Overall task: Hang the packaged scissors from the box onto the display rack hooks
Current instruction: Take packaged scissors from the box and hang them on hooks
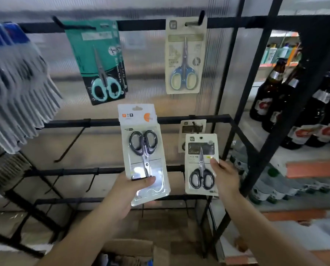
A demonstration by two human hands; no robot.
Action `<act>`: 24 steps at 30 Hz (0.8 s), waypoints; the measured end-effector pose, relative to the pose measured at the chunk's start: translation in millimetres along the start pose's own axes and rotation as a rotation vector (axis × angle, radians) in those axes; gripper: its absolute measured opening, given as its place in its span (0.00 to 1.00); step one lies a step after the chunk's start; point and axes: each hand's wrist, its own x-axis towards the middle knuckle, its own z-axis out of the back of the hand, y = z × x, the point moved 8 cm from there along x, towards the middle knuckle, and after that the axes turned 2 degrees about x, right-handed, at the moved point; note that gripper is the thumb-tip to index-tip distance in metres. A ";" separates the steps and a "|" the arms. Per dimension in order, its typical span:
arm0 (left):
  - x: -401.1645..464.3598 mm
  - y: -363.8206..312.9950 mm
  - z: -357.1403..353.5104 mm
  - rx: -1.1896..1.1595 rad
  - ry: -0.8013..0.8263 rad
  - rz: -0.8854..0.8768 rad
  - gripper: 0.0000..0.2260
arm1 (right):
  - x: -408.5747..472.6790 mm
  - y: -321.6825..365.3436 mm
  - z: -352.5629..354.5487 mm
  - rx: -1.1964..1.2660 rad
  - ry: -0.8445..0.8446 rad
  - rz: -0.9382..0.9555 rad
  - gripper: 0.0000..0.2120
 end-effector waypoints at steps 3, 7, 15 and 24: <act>3.9 1.2 -1.1 0.015 -0.017 0.006 0.23 | -3.8 12.8 -7.7 -0.043 0.035 0.019 0.08; 8.6 -8.1 -1.8 0.039 -0.014 0.012 0.13 | 8.9 29.2 -26.6 -0.126 0.023 -0.017 0.15; -4.3 1.3 -0.8 0.057 0.088 0.151 0.12 | 48.4 23.4 -48.5 -0.503 0.073 -0.061 0.15; -2.5 -14.0 23.7 -0.074 -0.105 -0.100 0.13 | -61.0 -19.3 -83.9 -0.247 0.673 -0.255 0.20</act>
